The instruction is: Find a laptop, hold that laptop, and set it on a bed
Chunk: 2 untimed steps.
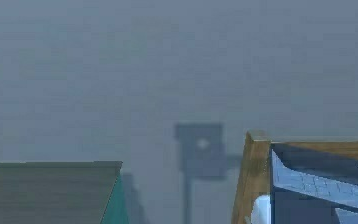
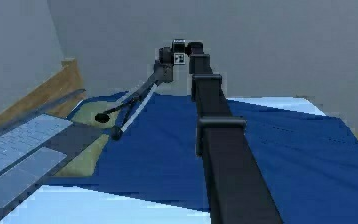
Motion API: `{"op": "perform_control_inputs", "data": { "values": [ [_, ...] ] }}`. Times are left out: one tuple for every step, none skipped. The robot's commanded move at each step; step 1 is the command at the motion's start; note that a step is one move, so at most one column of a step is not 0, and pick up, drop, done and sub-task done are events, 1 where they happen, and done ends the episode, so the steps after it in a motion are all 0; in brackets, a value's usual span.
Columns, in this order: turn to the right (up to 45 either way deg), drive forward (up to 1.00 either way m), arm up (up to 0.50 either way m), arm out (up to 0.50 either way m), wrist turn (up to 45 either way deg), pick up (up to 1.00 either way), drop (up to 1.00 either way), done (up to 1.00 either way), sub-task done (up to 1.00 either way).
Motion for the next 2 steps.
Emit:
{"op": "perform_control_inputs", "data": {
  "values": [
    [0.0,0.0,0.0,0.0,45.0,0.0,0.0,0.0,0.0],
    [0.0,0.0,0.0,0.0,45.0,0.0,0.0,0.0,0.0]
  ]
}}
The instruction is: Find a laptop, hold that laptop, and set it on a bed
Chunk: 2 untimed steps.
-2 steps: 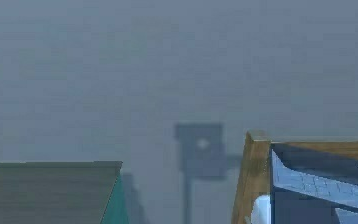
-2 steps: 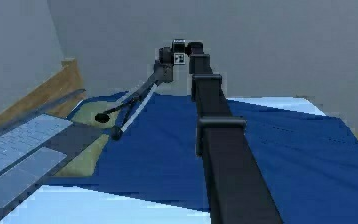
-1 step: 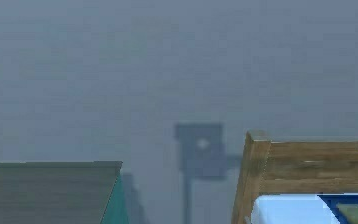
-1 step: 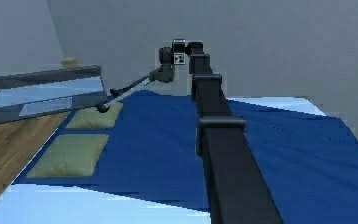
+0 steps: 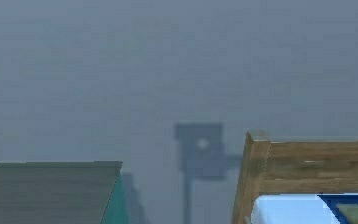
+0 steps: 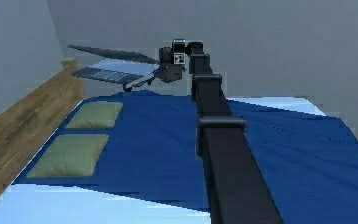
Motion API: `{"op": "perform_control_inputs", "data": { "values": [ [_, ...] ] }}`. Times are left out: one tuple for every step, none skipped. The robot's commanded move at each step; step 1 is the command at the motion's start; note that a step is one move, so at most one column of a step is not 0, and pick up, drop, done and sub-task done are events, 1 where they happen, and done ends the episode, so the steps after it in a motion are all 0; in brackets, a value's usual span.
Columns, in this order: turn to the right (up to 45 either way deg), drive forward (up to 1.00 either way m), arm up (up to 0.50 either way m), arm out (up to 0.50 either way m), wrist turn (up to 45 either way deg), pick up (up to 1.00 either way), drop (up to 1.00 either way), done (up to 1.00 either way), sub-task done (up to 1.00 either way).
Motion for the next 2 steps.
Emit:
{"op": "perform_control_inputs", "data": {
  "values": [
    [0.0,0.0,0.0,0.0,33.0,0.0,0.0,0.0,0.0],
    [0.0,0.0,-0.26,0.0,0.0,0.0,0.0,0.0,0.0]
  ]
}}
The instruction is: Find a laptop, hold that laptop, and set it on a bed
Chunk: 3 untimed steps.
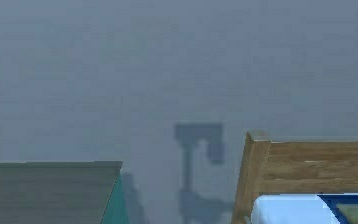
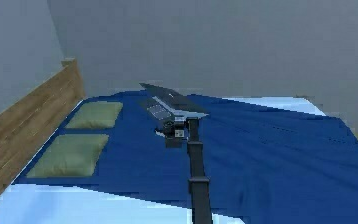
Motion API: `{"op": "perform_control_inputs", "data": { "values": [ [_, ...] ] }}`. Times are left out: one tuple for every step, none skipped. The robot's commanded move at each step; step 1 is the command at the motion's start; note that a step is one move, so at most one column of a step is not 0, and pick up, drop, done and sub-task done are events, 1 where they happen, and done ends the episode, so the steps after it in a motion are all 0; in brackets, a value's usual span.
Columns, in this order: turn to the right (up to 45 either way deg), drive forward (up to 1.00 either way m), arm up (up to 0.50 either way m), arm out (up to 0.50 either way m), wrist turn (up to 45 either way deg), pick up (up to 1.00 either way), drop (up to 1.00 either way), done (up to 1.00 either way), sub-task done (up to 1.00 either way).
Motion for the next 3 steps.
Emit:
{"op": "perform_control_inputs", "data": {
  "values": [
    [0.0,0.0,-0.32,0.0,0.0,0.0,0.0,0.0,0.0],
    [0.0,0.0,0.0,0.0,0.0,0.0,1.0,0.0,0.0],
    [0.0,0.0,0.1,0.0,0.0,0.0,0.0,0.0,0.0]
  ]
}}
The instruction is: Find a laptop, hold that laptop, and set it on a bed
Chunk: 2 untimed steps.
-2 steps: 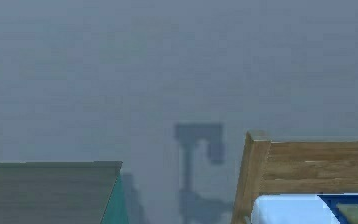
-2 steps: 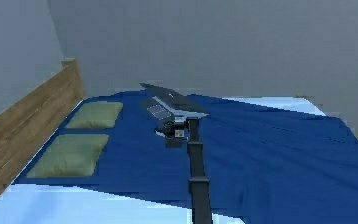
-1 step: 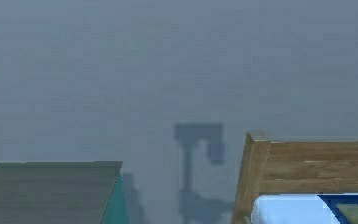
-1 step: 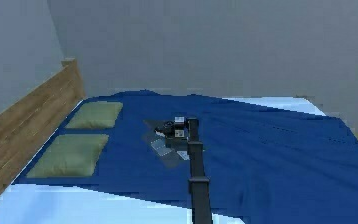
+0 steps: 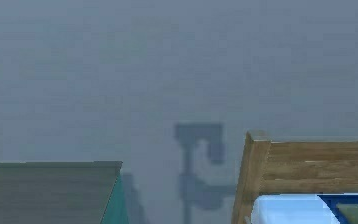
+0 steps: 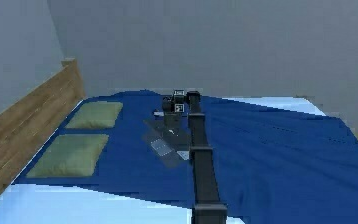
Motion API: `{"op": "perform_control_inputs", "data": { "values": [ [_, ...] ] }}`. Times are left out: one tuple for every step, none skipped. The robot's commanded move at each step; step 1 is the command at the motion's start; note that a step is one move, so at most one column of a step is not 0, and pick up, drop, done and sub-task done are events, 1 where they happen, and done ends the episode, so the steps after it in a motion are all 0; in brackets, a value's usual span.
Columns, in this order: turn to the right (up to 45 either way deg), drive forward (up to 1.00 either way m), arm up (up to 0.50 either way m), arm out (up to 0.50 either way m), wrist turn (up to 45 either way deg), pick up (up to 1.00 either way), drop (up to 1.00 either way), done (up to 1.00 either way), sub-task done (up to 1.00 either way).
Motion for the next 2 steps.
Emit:
{"op": "perform_control_inputs", "data": {
  "values": [
    [0.0,0.0,0.0,-0.08,0.0,0.0,0.0,0.0,0.0],
    [0.0,0.0,0.0,0.0,0.0,0.0,0.0,1.0,0.0]
  ]
}}
